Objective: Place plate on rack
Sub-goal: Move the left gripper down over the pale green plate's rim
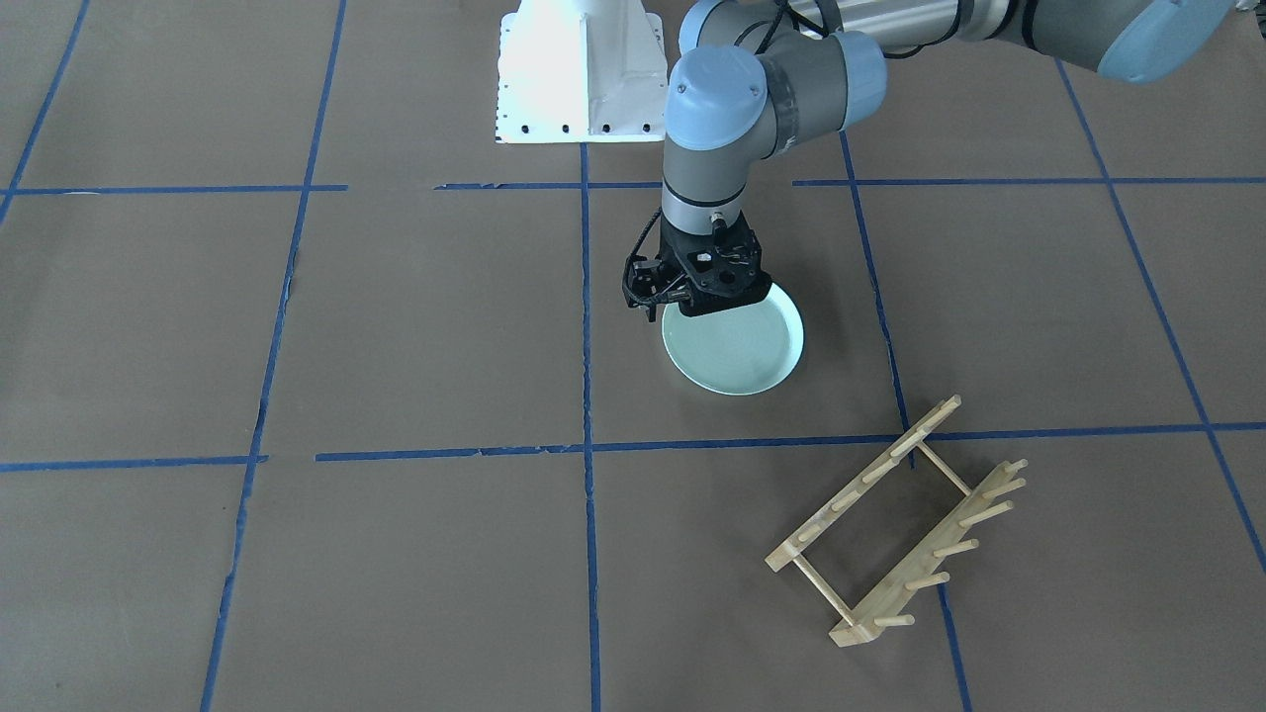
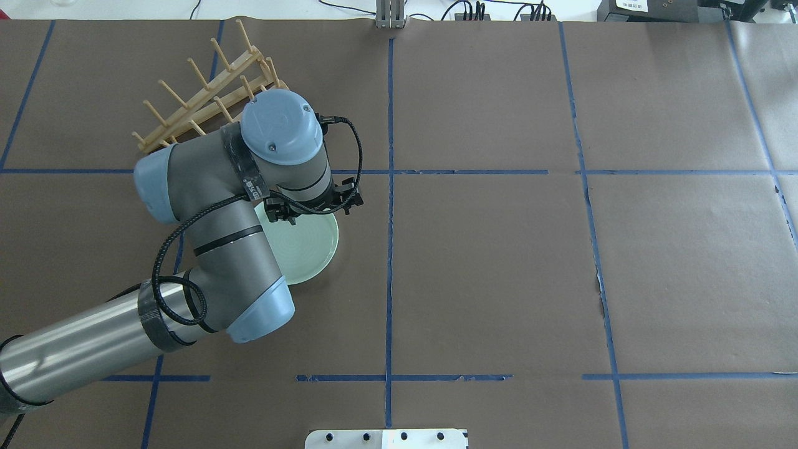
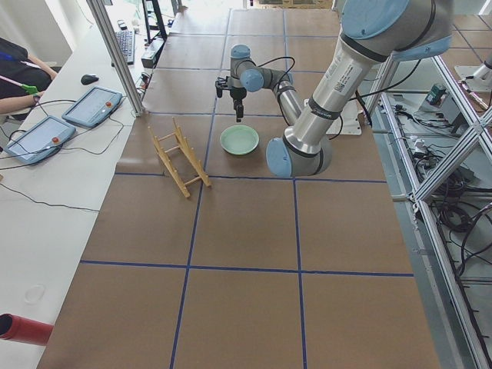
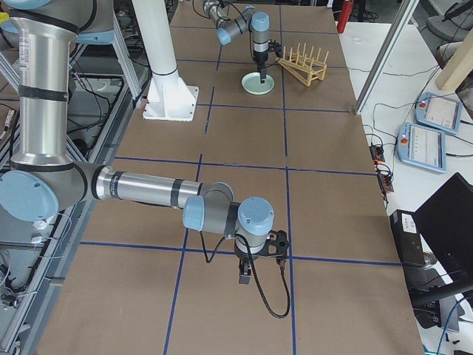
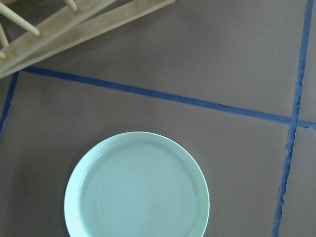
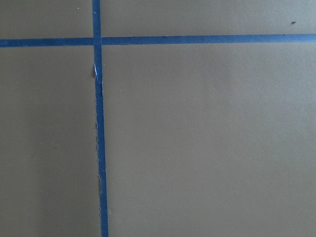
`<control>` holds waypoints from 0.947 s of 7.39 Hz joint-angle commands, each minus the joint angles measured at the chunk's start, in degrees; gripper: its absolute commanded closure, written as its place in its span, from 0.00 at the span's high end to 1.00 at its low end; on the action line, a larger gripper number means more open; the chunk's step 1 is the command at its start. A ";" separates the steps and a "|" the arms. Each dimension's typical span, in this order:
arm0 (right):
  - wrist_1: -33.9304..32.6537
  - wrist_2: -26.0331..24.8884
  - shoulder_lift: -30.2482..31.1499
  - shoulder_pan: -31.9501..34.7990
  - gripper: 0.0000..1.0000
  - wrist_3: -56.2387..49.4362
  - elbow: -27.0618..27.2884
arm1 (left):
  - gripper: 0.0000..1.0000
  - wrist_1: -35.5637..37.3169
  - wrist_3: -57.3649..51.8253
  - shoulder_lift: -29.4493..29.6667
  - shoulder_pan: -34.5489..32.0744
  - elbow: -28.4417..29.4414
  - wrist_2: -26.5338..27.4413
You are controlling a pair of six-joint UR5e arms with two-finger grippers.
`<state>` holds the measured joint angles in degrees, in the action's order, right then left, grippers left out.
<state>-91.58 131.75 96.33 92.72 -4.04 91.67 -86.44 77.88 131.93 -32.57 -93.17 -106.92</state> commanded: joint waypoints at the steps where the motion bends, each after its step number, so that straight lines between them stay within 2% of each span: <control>1: 0.00 0.00 0.00 -0.08 1.00 0.00 0.00 | 1.00 -5.03 0.34 0.61 1.02 5.60 0.75; 3: 0.00 0.00 0.00 0.00 1.00 0.00 0.00 | 1.00 -6.28 -0.01 0.43 1.63 6.94 0.75; 4: 0.00 0.00 0.00 -0.08 1.00 0.00 0.00 | 0.90 -6.98 -0.10 0.26 1.81 6.95 0.75; 6: 0.00 0.00 0.00 0.00 1.00 0.00 0.00 | 0.90 -7.16 -0.10 0.17 2.95 8.08 0.75; 7: 0.00 0.00 0.00 0.00 1.00 0.00 0.00 | 0.86 -7.77 -0.27 0.17 2.95 8.18 0.84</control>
<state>-91.58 131.75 96.33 92.69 -4.04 91.67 -93.66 77.73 132.13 -29.94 -85.32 -106.15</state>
